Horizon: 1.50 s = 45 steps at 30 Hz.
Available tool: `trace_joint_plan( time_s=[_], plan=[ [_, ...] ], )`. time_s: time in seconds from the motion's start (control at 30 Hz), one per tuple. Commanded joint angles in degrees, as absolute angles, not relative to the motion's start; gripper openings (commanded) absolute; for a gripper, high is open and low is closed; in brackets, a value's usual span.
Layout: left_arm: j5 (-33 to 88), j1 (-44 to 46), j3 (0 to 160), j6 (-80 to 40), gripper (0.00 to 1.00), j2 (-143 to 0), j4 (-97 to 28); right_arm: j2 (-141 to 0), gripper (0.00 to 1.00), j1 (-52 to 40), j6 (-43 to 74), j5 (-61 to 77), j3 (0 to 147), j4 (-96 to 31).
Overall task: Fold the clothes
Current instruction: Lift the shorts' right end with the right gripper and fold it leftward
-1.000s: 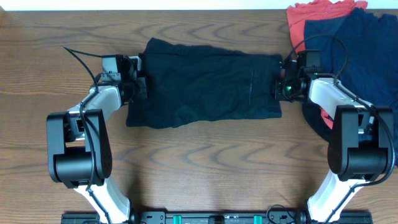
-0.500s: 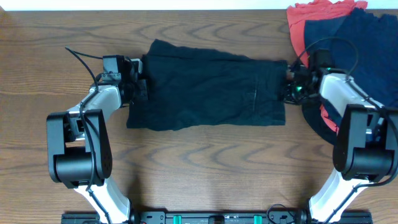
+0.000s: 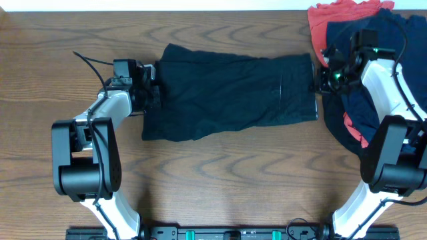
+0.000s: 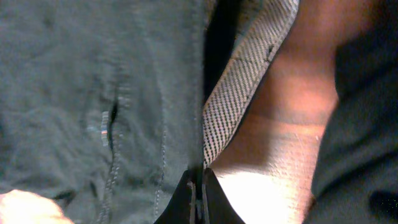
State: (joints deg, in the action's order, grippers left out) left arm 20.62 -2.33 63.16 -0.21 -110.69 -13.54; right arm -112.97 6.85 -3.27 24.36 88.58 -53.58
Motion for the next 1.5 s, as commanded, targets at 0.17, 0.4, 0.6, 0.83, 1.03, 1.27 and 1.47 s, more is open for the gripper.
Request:
trace_joint_plan(
  time_s=[0.17,0.4,0.6,0.83,1.03,1.27,1.47],
  plan=[
    [18.76,-0.54,63.35,-0.93,0.06,-111.59,-14.55,-110.89,0.01,-3.6,-4.73,27.46,96.55,-53.76],
    [18.79,-0.56,63.35,-0.93,0.06,-111.59,-14.57,-110.89,0.01,-14.68,-1.61,27.16,98.56,-47.77],
    [18.79,-0.56,63.35,-0.91,0.06,-111.59,-14.59,-110.89,0.01,-21.5,0.4,26.39,98.56,-38.04],
    [18.79,-0.56,63.35,-0.91,0.06,-111.59,-14.57,-110.91,0.01,-28.75,0.38,19.62,98.56,-30.2],
    [18.79,-0.56,63.35,-0.91,0.06,-111.59,-14.52,-111.42,0.01,-33.71,0.34,19.44,98.56,-25.02],
    [18.76,-0.56,63.35,-0.89,0.06,-111.59,-14.55,-114.48,0.01,-37.32,0.4,19.31,98.56,-21.15],
    [18.76,-0.56,63.35,-0.91,0.06,-111.59,-14.55,-115.44,0.01,-38.46,0.4,19.31,98.56,-18.92]
  ],
)
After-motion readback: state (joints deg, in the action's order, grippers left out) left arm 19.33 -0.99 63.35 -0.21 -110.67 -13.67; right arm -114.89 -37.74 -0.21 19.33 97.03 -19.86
